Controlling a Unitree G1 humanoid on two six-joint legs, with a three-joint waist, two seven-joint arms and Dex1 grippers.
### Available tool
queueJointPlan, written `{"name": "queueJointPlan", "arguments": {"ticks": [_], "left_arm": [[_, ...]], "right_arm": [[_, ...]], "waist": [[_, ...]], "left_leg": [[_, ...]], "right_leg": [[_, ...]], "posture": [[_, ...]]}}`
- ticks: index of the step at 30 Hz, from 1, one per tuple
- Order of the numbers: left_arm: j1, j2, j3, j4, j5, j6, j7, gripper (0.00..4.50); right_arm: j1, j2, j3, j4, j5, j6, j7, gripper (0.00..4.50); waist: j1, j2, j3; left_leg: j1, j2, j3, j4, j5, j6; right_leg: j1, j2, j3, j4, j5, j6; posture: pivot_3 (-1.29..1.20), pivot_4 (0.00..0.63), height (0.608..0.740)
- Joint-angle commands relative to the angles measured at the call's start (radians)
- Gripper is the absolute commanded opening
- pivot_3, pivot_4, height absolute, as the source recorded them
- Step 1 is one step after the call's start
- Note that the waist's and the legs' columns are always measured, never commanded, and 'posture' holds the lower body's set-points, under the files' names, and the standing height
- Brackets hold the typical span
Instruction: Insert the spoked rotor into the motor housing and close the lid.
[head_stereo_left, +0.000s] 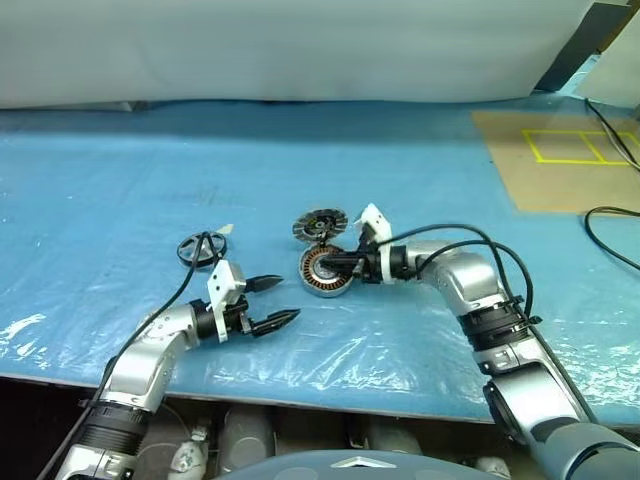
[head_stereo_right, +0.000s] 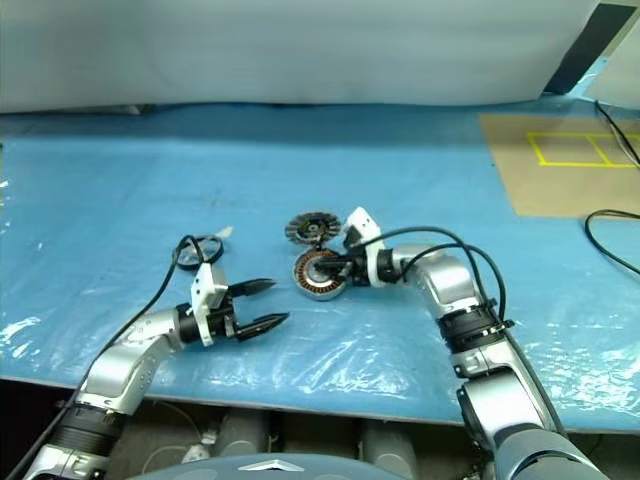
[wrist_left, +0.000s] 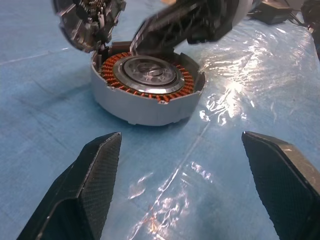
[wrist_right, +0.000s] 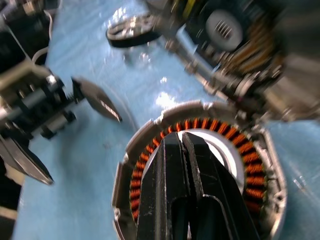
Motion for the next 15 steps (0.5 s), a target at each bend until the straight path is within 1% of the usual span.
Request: {"name": "queueJointPlan", "arguments": {"ticks": [1,2,6,10,11,15], "left_arm": [[-0.006,-0.001,0.008,-0.023,-0.004,-0.021,-0.01,4.04],[-0.004,-0.001,0.007,-0.031,-0.005,-0.017,-0.008,4.04],[0.001,0.0,0.007,-0.07,-0.012,0.01,0.005,4.04],[0.001,0.003,0.01,-0.082,-0.015,0.026,0.009,4.04],[0.002,0.003,0.011,-0.083,-0.014,0.028,0.01,4.04],[-0.002,0.003,0.012,-0.08,-0.013,0.034,0.01,4.04]], "right_arm": [[-0.017,0.009,-0.068,-0.058,0.102,0.083,0.01,0.03],[-0.006,0.002,-0.048,-0.07,0.089,0.079,0.01,0.03],[0.074,-0.064,0.143,-0.111,-0.053,-0.032,0.033,0.03],[0.095,-0.085,0.248,-0.07,-0.172,-0.131,0.005,0.03],[0.089,-0.077,0.24,-0.054,-0.173,-0.136,-0.002,0.03],[0.03,-0.037,0.121,-0.003,-0.092,-0.091,-0.011,0.03]], "waist": [[0.001,0.0,0.0],[0.001,0.0,0.0],[0.003,0.0,0.0],[-0.004,0.0,-0.001],[-0.005,0.0,-0.001],[-0.005,0.0,-0.001]], "left_leg": [[-0.001,0.0,0.0,0.0,0.0,0.0],[-0.001,0.0,0.0,-0.001,0.0,0.0],[-0.004,0.001,0.0,-0.002,0.0,0.0],[-0.004,0.0,0.0,-0.002,0.0,-0.001],[-0.002,0.0,0.0,-0.002,0.0,-0.001],[0.004,0.0,0.0,-0.001,-0.001,0.001]], "right_leg": [[0.0,0.0,0.0,0.0,0.0,0.0],[0.0,0.0,0.0,0.0,0.0,0.0],[-0.002,0.0,-0.004,0.0,0.0,0.0],[-0.002,0.0,-0.003,-0.001,0.0,0.0],[-0.001,0.0,-0.003,-0.001,0.0,0.0],[0.003,0.0,0.0,-0.001,0.0,0.0]], "posture": [[0.0,0.15,0.74],[0.0,0.15,0.74],[0.0,0.15,0.74],[0.0,0.15,0.74],[0.0,0.15,0.74],[0.0,0.15,0.74]]}}
